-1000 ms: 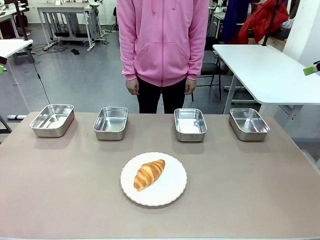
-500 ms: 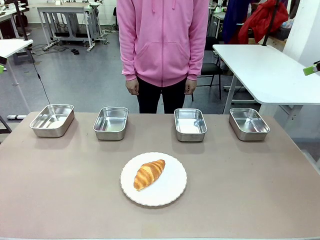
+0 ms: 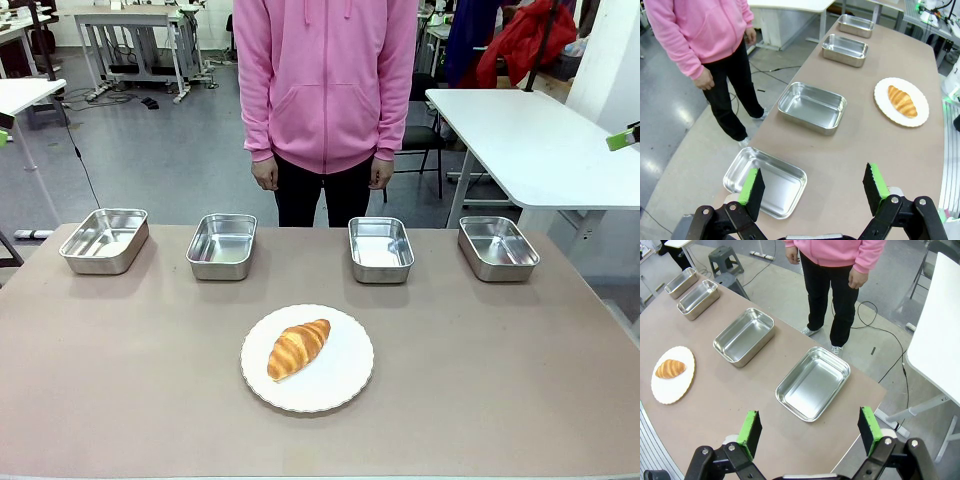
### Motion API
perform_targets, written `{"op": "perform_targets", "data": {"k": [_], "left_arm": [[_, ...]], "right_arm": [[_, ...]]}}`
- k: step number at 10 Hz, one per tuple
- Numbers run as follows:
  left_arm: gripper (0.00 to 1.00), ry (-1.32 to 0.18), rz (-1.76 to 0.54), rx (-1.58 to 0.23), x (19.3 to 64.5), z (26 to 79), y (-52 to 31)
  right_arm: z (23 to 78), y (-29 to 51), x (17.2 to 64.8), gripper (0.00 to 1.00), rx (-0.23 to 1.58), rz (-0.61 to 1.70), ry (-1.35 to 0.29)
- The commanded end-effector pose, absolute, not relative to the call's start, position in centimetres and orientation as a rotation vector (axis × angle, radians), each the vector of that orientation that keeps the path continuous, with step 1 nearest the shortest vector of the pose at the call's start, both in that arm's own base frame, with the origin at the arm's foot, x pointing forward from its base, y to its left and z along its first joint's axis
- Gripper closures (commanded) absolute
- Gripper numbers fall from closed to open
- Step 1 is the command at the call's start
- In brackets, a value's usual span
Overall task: Place the bread in the container.
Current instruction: Place the Butter Roll into the Airtight Container indicated by the human.
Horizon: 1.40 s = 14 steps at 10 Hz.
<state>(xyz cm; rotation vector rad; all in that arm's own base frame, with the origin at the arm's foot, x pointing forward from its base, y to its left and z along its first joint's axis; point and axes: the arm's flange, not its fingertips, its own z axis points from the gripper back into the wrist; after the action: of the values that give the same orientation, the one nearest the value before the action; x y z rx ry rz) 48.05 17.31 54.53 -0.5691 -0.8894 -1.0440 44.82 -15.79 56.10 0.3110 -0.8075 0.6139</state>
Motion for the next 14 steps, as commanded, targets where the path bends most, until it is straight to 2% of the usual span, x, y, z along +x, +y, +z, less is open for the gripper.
{"op": "perform_targets", "data": {"k": [1,14], "left_arm": [[0.00,-0.886,-1.050,-0.566,48.09,54.79,17.32],[0.00,-0.886,-1.050,-0.566,48.09,54.79,17.32]], "right_arm": [[56.12,-15.75,44.88,0.00,0.319,0.615,-0.816],[56.12,-15.75,44.88,0.00,0.319,0.615,-0.816]]}}
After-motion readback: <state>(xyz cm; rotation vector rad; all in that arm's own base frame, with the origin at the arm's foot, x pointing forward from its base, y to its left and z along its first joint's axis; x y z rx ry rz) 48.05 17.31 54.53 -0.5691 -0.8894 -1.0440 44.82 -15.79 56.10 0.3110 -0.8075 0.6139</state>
